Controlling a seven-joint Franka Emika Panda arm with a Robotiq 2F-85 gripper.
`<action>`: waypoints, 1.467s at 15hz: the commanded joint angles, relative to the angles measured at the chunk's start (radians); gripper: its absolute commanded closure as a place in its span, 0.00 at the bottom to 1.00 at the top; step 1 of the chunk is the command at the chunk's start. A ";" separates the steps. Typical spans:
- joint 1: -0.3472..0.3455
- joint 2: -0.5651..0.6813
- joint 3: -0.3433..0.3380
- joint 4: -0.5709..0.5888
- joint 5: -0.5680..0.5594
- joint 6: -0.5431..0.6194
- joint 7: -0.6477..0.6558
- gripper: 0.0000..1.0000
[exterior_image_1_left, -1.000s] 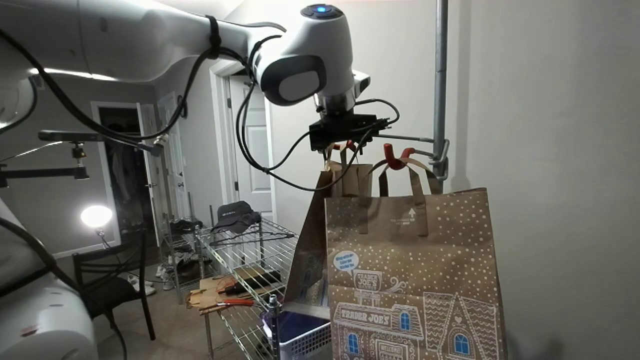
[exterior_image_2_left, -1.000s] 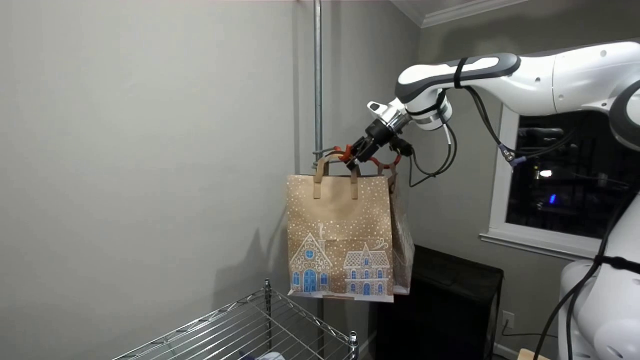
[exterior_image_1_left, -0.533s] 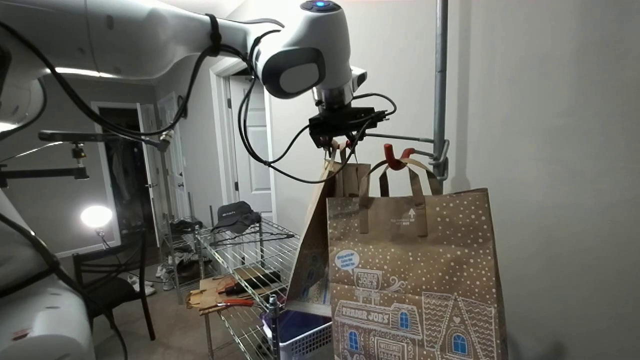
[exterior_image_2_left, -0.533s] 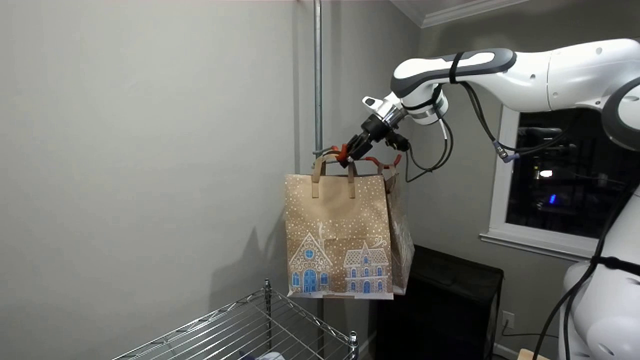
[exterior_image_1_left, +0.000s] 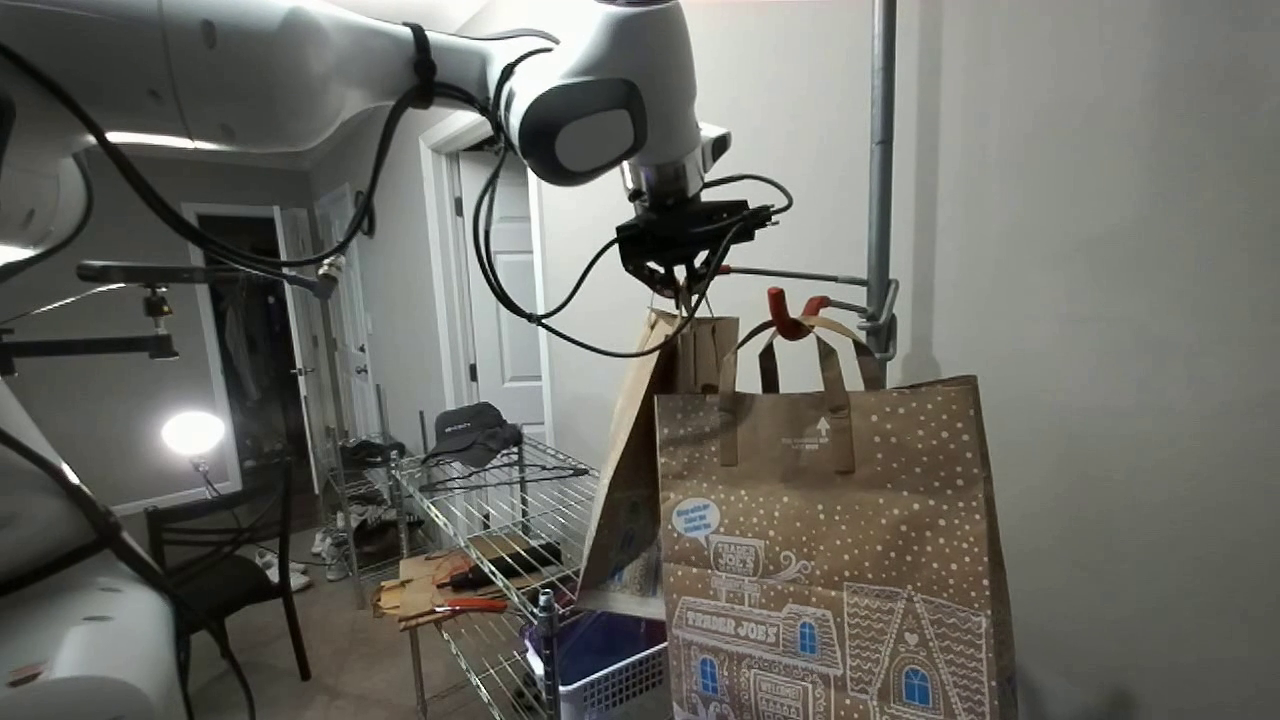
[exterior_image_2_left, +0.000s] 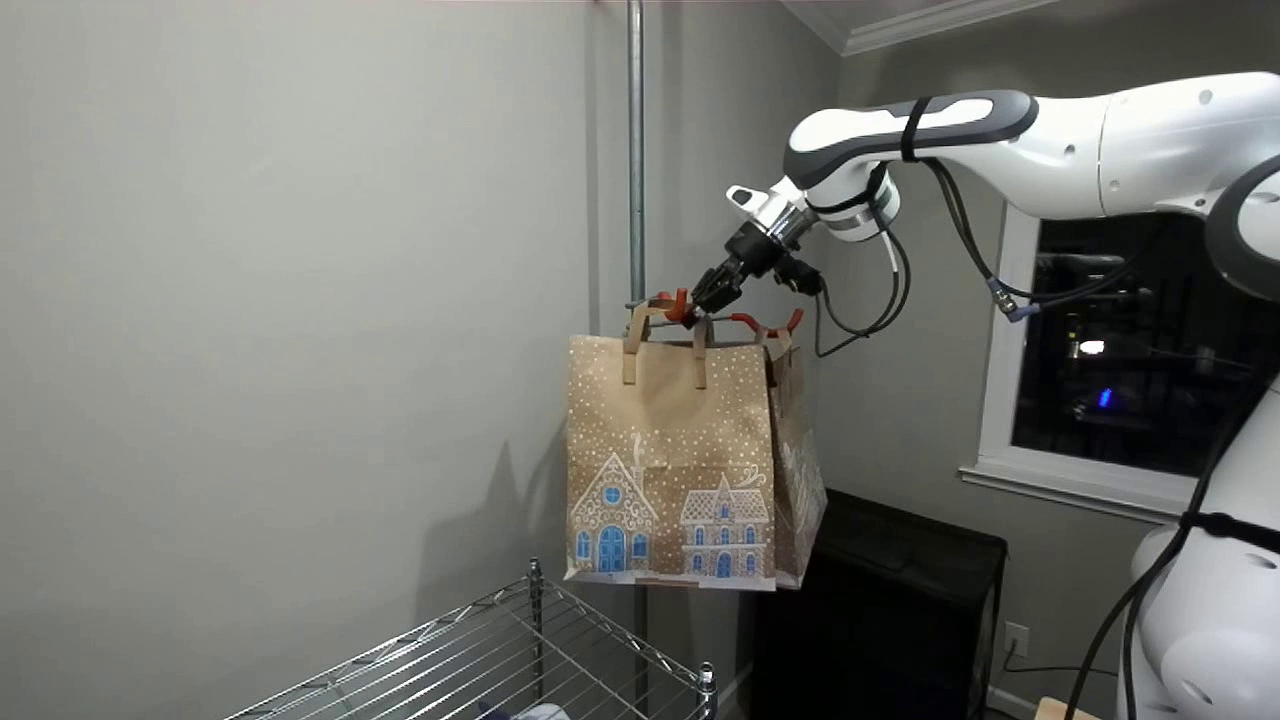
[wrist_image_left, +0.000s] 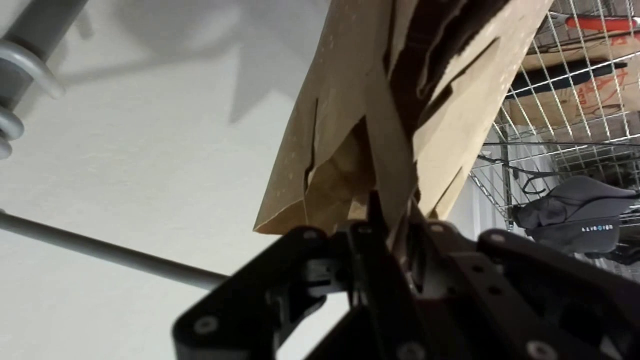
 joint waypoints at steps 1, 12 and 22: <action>-0.033 -0.014 0.022 0.031 -0.041 -0.029 0.012 1.00; -0.004 -0.042 0.009 0.150 0.027 -0.207 -0.032 0.95; 0.024 -0.015 0.046 0.188 0.063 -0.245 -0.085 0.95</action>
